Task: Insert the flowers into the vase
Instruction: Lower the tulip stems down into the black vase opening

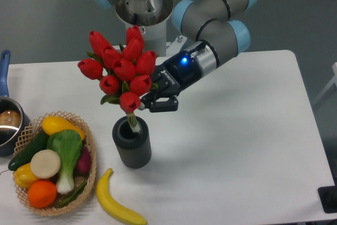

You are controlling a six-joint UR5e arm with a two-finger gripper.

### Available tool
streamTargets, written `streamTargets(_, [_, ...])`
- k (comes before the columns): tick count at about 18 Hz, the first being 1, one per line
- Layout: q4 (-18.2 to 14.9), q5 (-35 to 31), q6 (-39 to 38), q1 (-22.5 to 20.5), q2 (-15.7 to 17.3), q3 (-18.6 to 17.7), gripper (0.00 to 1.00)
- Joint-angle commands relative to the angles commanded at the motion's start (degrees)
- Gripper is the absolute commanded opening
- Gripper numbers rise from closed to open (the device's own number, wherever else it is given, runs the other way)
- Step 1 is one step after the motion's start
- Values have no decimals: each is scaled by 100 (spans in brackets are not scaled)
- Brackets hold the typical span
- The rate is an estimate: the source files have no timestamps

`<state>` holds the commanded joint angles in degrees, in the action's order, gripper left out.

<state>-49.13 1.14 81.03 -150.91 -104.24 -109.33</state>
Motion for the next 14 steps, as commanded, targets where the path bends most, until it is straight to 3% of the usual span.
streamTargets(14, [18, -79, 246, 97, -299, -246, 18])
